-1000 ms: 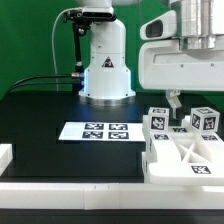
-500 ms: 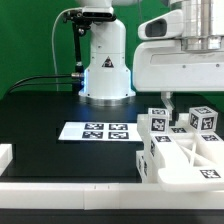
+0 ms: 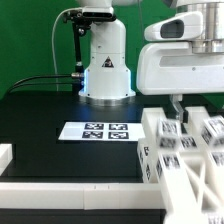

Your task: Assemble chair

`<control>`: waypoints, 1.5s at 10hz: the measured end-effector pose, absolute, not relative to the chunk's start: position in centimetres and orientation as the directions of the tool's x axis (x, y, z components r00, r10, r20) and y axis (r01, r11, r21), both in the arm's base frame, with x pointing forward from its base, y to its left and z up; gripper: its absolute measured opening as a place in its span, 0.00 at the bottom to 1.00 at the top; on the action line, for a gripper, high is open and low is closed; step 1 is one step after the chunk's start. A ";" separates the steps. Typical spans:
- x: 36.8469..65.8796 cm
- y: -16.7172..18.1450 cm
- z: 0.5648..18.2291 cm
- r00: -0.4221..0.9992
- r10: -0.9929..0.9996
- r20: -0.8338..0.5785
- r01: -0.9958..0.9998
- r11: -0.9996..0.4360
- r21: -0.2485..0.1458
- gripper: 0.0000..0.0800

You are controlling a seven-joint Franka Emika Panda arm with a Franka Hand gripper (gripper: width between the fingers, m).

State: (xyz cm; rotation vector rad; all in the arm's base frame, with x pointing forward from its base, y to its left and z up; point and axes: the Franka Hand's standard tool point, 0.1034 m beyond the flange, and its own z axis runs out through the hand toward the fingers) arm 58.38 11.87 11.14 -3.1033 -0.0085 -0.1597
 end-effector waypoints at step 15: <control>58.1 10.8 9.9 0.921 -0.039 0.388 -0.045 -0.999 0.006 0.36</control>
Offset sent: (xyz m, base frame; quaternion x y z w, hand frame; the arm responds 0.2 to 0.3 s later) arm -0.0098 0.0057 -0.0014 0.0015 0.0131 0.1796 0.9837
